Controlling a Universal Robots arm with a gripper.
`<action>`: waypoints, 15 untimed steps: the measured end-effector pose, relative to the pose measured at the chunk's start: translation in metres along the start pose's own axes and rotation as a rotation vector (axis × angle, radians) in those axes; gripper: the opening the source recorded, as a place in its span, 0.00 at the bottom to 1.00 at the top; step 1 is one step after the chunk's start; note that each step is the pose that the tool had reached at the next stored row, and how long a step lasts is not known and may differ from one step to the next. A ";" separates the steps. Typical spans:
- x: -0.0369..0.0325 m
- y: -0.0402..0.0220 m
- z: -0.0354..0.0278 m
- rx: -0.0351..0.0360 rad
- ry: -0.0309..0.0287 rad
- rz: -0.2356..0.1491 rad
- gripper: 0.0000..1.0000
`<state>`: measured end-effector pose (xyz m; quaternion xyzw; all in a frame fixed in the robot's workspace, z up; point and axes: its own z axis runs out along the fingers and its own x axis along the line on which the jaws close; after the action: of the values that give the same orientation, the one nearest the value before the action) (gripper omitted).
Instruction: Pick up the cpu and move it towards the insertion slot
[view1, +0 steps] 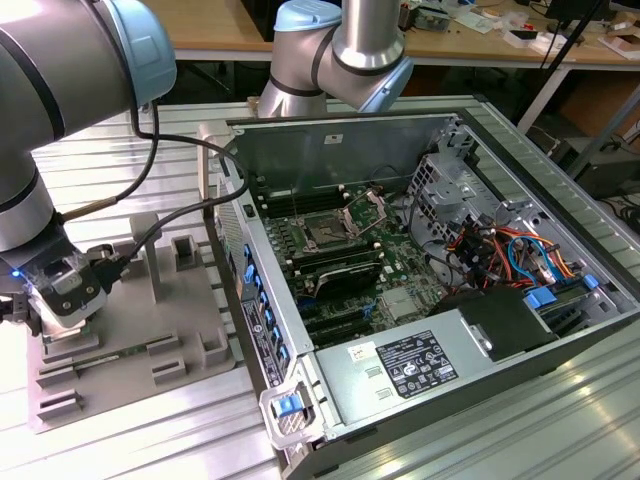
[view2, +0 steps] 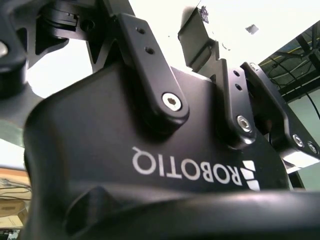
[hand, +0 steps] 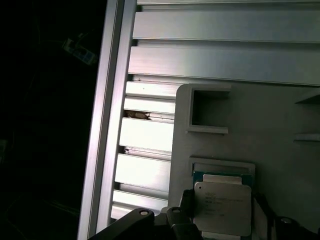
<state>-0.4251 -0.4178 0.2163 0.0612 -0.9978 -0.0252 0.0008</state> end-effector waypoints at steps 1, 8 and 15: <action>0.0000 0.0000 -0.0004 0.0000 -0.0001 0.000 0.55; 0.0000 0.0002 -0.0029 0.0000 -0.0001 0.000 0.55; 0.0000 0.0003 -0.0066 0.0000 -0.0002 0.000 0.55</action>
<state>-0.4251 -0.4178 0.2229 0.0612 -0.9978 -0.0252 0.0007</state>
